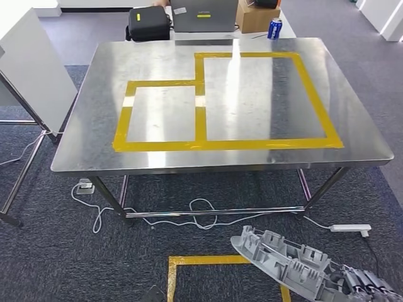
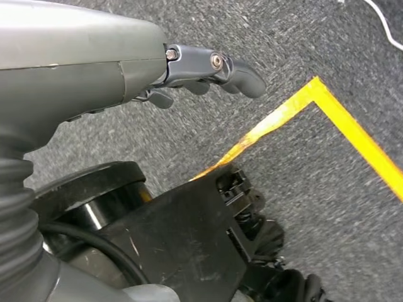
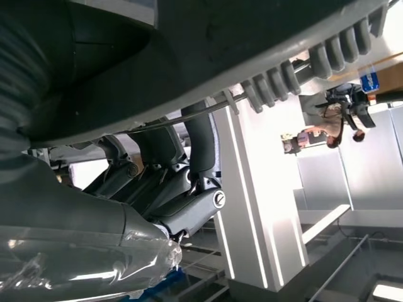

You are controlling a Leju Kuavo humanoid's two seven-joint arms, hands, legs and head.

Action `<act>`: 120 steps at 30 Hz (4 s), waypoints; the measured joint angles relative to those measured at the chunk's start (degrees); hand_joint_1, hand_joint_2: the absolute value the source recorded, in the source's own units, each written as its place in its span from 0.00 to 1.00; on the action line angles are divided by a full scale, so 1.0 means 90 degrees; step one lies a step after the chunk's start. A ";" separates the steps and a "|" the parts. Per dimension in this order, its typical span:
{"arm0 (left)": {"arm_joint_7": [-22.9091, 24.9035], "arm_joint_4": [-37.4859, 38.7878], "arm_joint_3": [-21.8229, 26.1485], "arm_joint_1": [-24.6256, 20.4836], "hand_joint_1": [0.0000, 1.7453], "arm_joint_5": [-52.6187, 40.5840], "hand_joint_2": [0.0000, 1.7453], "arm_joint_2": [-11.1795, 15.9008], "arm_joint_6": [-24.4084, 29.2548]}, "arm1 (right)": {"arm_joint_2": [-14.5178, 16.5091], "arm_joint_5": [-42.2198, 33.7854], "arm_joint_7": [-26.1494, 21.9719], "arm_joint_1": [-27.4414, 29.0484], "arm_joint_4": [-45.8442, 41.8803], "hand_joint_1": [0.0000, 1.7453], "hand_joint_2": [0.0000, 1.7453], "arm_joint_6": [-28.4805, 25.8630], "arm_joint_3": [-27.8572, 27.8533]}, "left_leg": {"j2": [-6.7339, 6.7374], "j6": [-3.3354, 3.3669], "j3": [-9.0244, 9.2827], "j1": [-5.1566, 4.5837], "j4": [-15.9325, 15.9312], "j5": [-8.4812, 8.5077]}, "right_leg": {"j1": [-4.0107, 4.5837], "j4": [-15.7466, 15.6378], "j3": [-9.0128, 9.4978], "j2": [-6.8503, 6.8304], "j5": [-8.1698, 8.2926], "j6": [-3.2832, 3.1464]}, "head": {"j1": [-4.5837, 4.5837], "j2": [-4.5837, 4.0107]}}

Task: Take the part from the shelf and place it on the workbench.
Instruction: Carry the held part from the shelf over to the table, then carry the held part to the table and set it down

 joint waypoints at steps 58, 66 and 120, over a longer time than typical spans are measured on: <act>0.0348 0.0001 -0.0397 0.0006 0.00 -0.0274 1.00 -0.0001 -0.0012 | -0.1305 -0.0224 0.0586 0.1048 -0.0848 1.00 1.00 0.1220 -0.0963 | 0.0493 0.0047 -0.0110 -0.0055 0.0473 -0.0204 | 0.0015 0.0118 -0.0175 -0.0633 0.0172 -0.0097 | 0.0207 0.0000; 0.0234 0.0001 -0.0364 0.0011 0.00 -0.0005 1.00 -0.0018 0.0172 | -0.0291 -0.4330 -0.3144 0.0192 -0.0502 1.00 1.00 -0.0561 -0.0457 | 0.0448 -0.0012 0.0043 -0.0057 -0.0011 -0.0050 | 0.0043 0.0029 -0.0202 -0.0622 0.0214 -0.0051 | 0.0223 0.0000; 0.0216 0.0005 -0.0044 0.0013 0.00 0.0342 1.00 -0.0009 0.0361 | 0.5115 -0.8040 -0.8207 -0.0602 0.0817 1.00 1.00 0.2205 -0.2671 | 0.0505 -0.0041 -0.1053 0.0015 0.0824 0.0591 | 0.0104 -0.0153 0.0954 -0.0771 -0.0694 -0.0185 | 0.0205 0.0000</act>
